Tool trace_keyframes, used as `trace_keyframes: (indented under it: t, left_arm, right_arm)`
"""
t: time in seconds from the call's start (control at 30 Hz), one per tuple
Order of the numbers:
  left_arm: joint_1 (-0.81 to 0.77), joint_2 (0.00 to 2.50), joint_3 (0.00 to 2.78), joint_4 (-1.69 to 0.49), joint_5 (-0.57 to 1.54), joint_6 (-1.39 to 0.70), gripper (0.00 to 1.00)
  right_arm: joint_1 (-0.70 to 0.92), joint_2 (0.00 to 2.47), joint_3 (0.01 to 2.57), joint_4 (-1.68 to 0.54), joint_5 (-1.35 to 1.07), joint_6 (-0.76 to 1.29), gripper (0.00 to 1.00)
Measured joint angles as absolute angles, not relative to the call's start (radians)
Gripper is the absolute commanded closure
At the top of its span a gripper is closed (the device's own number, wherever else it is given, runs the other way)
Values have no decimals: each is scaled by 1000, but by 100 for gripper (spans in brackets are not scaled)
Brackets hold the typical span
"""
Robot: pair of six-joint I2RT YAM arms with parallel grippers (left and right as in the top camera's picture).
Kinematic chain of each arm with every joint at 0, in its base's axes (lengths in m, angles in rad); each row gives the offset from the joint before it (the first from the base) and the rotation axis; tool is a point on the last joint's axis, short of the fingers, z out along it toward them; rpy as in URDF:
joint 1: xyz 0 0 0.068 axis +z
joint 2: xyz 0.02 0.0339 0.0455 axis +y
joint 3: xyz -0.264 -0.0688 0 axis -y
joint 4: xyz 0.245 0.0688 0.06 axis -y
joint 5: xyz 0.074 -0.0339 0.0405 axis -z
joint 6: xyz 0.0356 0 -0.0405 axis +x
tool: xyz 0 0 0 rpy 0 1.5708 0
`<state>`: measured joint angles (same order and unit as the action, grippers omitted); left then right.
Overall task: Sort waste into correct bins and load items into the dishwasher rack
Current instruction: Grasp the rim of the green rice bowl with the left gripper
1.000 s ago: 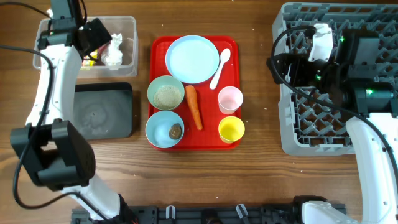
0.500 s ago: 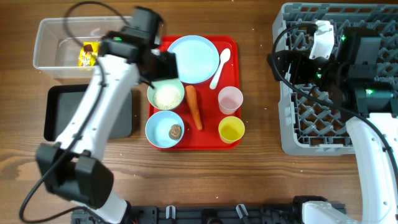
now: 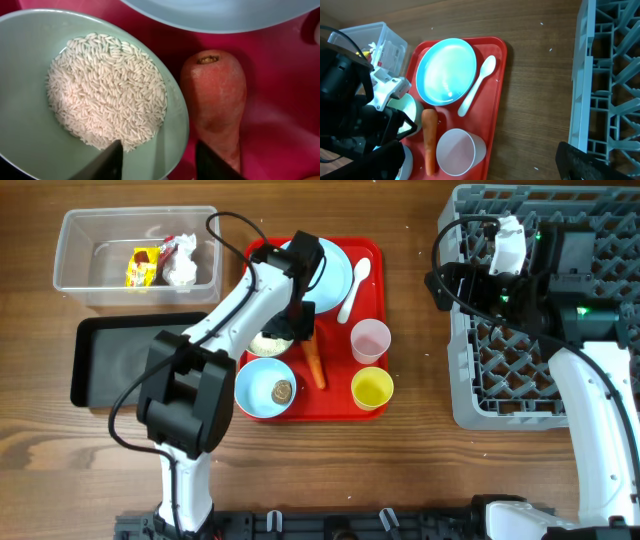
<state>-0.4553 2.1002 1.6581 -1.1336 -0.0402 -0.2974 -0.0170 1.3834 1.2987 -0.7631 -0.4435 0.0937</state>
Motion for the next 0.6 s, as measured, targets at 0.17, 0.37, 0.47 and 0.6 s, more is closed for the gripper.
trace_keyframes:
  t: [0.17,0.37,0.47,0.6]
  left_arm:
    - [-458,2111,1658,-1133,-38,-293,77]
    - [-458,2111,1621,-1076,-29,-292,89]
    - [-461,2111,1594,-1058,-28,-289,96]
    - [-463,2111,1594,-1054,-33,-287,96]
  right_arm:
    - [-17,1391,1299,-765,-444,94,0]
    - [-17,1391,1299,-767,-443,94,0]
    - [-17,1391,1299,-767,-444,94,1]
    - [-17,1392,1299,-766,-443,94,1]
